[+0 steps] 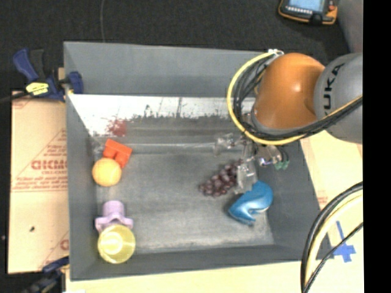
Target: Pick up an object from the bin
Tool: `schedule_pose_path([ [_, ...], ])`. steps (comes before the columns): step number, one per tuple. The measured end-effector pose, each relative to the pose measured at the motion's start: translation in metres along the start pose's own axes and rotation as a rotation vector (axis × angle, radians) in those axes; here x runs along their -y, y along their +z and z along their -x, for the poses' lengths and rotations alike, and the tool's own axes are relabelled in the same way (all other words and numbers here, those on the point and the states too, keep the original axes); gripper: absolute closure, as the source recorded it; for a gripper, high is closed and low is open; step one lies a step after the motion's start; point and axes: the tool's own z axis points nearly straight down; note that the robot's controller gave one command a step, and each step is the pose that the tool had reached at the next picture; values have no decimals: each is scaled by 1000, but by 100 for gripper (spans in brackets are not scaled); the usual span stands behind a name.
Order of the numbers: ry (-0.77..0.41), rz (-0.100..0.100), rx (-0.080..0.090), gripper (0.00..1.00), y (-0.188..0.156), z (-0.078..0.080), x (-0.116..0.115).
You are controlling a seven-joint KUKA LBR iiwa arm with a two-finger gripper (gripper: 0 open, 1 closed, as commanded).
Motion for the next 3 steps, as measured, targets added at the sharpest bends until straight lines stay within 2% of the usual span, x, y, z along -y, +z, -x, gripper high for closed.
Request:
schedule_pose_path([
  [1,-78,2,-8,0,57,-14,22],
  [2,-194,-4,11,0,88,17,28],
  [3,-49,2,-2,100,88,7,39],
])
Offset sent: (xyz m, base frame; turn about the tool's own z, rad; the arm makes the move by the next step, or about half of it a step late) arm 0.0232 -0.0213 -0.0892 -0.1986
